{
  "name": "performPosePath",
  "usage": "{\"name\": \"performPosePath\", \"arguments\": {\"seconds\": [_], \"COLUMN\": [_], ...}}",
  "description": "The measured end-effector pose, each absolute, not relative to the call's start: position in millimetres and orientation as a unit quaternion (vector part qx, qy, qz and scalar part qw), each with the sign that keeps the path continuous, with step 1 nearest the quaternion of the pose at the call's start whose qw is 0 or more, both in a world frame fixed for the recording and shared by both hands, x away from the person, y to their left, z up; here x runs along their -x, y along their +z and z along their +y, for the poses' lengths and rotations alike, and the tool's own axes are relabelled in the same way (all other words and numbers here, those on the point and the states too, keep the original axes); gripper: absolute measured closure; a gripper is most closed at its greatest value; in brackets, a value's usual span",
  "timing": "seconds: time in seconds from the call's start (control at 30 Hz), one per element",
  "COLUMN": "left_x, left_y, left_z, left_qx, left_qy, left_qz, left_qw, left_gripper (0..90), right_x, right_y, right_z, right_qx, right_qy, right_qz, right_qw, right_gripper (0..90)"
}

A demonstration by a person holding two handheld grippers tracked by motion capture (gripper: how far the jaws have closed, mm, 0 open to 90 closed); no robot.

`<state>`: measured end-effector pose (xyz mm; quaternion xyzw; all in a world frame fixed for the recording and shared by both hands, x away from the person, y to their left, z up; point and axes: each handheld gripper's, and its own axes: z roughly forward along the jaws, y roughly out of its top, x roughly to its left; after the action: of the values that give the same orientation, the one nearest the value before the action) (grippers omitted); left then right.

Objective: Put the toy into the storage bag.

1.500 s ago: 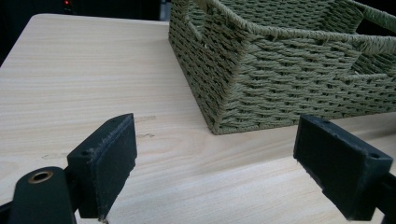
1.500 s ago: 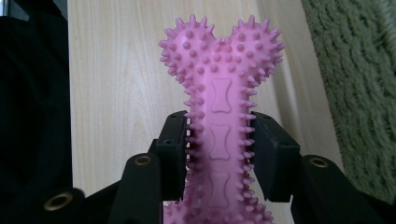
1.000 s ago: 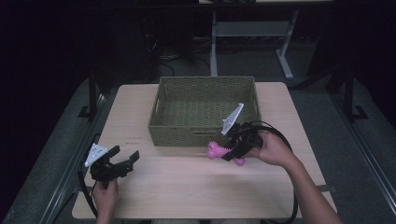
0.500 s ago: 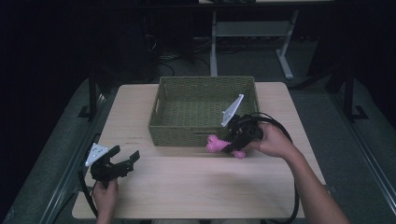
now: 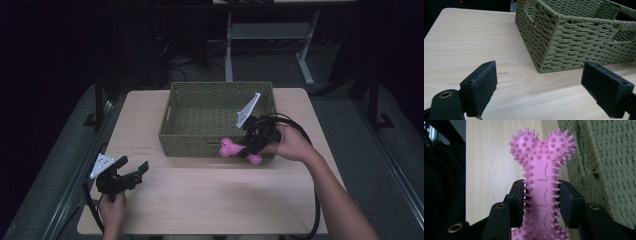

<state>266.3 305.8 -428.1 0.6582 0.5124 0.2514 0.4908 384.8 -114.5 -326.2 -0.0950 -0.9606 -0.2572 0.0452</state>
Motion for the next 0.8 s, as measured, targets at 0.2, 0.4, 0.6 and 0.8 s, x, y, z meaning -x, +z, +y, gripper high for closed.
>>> {"name": "performPosePath", "arguments": {"seconds": [0.2, 0.4, 0.6, 0.8], "left_x": [-266, -266, -267, -267], "left_y": [-428, -428, -428, -428], "left_z": [306, 305, 306, 306], "left_qx": [-0.659, -0.658, -0.658, -0.657], "left_qy": [0.250, 0.250, 0.250, 0.250], "left_qz": [0.512, 0.512, 0.513, 0.513], "left_qw": [0.490, 0.492, 0.492, 0.492], "left_gripper": [12.8, 12.8, 12.8, 12.8], "right_x": [-390, -395, -403, -408], "right_y": [-320, -315, -311, -305], "right_z": [-112, -112, -113, -112], "right_qx": [0.092, 0.094, 0.095, 0.096], "right_qy": [-0.255, -0.255, -0.258, -0.253], "right_qz": [-0.962, -0.961, -0.961, -0.962], "right_qw": [0.042, 0.044, 0.043, 0.037], "right_gripper": [58.1, 58.1, 58.1, 58.1]}}
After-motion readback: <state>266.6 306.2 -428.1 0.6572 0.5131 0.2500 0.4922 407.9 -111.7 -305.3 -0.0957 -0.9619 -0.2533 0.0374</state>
